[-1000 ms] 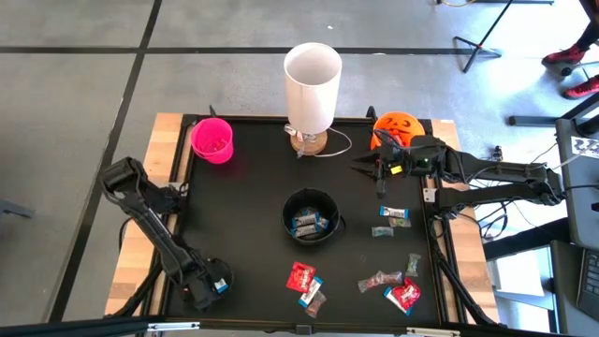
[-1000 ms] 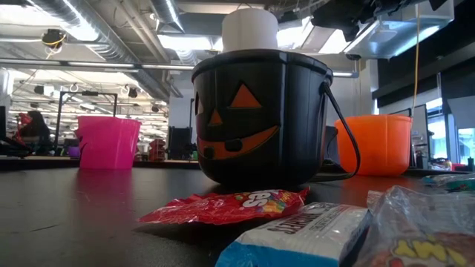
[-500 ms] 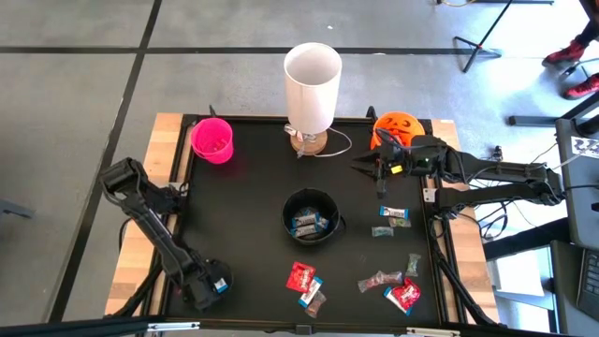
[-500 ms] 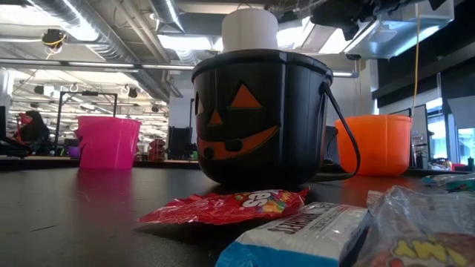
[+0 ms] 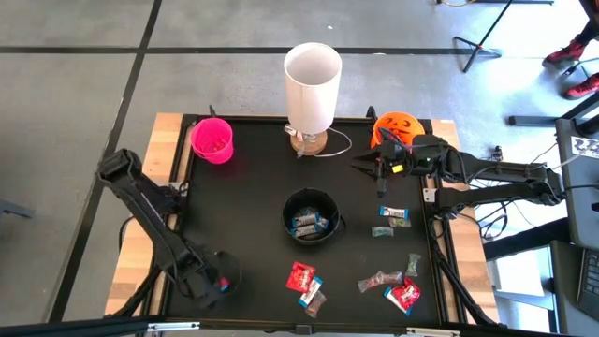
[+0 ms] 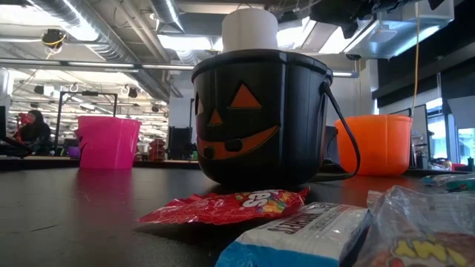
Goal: Sort candy
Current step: Put the red candy pack into the orange bucket
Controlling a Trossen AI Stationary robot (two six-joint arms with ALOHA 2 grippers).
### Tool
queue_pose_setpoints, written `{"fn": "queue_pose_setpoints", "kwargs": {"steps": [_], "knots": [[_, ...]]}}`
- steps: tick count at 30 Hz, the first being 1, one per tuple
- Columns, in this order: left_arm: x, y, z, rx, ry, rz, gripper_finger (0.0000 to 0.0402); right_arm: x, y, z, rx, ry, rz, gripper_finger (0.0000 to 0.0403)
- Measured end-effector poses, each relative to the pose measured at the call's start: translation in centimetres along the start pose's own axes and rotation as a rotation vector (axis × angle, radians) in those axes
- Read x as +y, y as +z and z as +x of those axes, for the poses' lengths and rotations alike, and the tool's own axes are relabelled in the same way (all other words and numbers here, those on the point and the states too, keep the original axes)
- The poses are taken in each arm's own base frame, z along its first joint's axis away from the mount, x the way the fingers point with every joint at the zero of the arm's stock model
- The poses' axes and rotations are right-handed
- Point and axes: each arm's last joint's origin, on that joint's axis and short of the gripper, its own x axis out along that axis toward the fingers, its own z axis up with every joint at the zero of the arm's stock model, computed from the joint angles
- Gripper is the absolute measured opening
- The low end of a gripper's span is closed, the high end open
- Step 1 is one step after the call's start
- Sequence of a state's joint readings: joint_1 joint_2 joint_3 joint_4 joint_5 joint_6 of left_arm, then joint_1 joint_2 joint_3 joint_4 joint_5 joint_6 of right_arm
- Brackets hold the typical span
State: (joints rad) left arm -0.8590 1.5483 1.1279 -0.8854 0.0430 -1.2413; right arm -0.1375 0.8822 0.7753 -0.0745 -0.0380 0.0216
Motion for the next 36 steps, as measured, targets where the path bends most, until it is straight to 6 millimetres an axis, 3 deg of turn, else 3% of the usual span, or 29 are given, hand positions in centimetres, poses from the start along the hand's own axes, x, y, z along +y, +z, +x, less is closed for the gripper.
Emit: {"fn": "queue_pose_setpoints", "kwargs": {"steps": [6, 14, 26, 36], "knots": [[1.4, 3.4, -3.8, -0.310, 0.037, 0.091, 0.0000, 0.0, 0.0, 0.0, 0.000, 0.001, 0.005, 0.0099], [5.1, 7.9, -8.7, -0.706, 0.238, 0.203, 0.0000, 0.0, -0.2, 0.3, 0.014, 0.010, 0.009, 0.0099], [9.6, 14.5, -13.3, -1.012, 0.481, 0.313, 0.0000, -0.1, -1.1, 2.5, 0.058, 0.015, 0.032, 0.0099], [12.4, 18.1, -16.4, -1.233, 0.391, 0.293, 0.0000, -0.1, -0.8, 4.4, -0.024, 0.027, 0.026, 0.0099]]}}
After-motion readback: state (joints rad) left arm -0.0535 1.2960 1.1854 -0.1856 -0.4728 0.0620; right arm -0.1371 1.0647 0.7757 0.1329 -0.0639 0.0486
